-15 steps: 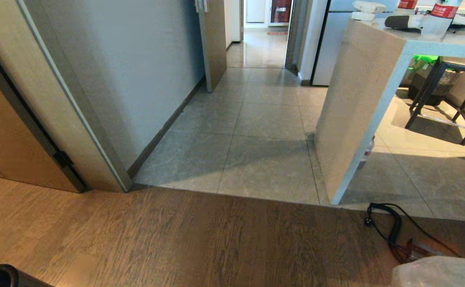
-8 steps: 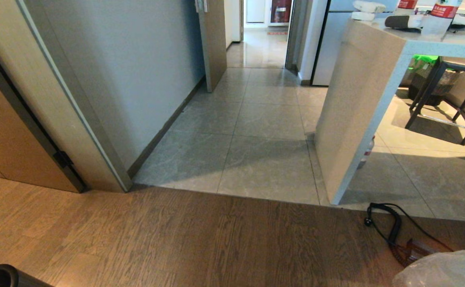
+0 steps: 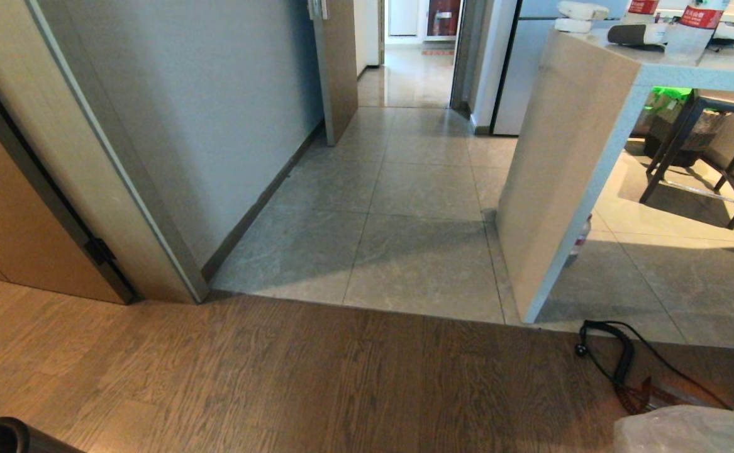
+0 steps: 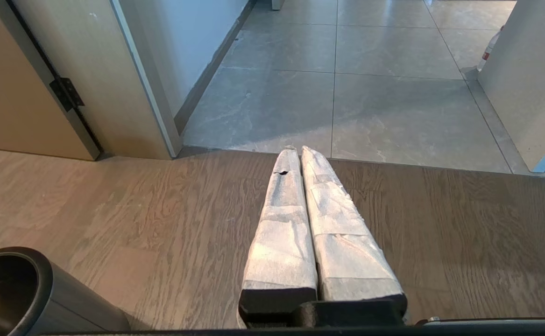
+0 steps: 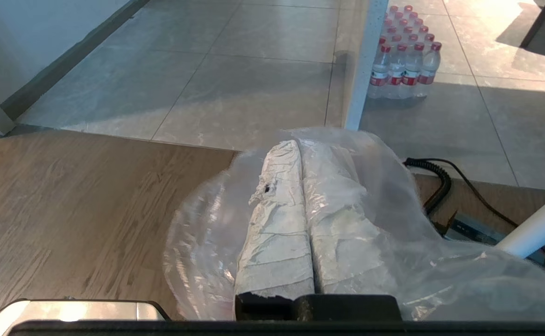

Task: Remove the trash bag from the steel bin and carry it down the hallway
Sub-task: Put the trash bag at the door

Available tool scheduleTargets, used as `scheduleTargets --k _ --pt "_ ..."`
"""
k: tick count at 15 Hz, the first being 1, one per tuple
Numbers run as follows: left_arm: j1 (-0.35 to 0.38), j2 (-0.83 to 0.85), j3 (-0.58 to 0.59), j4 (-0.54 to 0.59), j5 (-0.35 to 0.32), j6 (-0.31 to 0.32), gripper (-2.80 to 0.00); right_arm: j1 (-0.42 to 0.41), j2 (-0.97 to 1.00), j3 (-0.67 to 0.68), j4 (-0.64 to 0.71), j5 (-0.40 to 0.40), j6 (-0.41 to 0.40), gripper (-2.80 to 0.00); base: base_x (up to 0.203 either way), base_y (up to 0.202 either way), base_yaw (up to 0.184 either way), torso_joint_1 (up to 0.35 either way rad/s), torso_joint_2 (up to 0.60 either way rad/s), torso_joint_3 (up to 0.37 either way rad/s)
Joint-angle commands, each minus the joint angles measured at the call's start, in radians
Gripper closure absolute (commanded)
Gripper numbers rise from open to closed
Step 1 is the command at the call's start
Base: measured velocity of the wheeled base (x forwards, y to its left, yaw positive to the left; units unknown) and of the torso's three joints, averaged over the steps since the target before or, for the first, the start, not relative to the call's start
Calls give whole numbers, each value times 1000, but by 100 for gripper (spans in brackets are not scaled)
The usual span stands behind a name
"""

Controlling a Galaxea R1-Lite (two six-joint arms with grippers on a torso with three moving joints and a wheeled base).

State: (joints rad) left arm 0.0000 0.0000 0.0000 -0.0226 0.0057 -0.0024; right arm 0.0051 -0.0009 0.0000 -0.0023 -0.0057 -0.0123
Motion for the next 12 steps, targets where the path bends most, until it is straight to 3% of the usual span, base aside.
scheduleTargets --k 1,5,12 --pt "0 0 11 0 0 -1 0 1 1 0 -1 0 0 0 0 0 0 0 0 0" --pt "0 0 12 0 0 1 0 1 1 0 -1 0 0 0 0 0 0 0 0 0" --pt "0 0 12 0 0 -2 0 1 1 0 1 0 -1 0 1 7 -131 2 1 2"
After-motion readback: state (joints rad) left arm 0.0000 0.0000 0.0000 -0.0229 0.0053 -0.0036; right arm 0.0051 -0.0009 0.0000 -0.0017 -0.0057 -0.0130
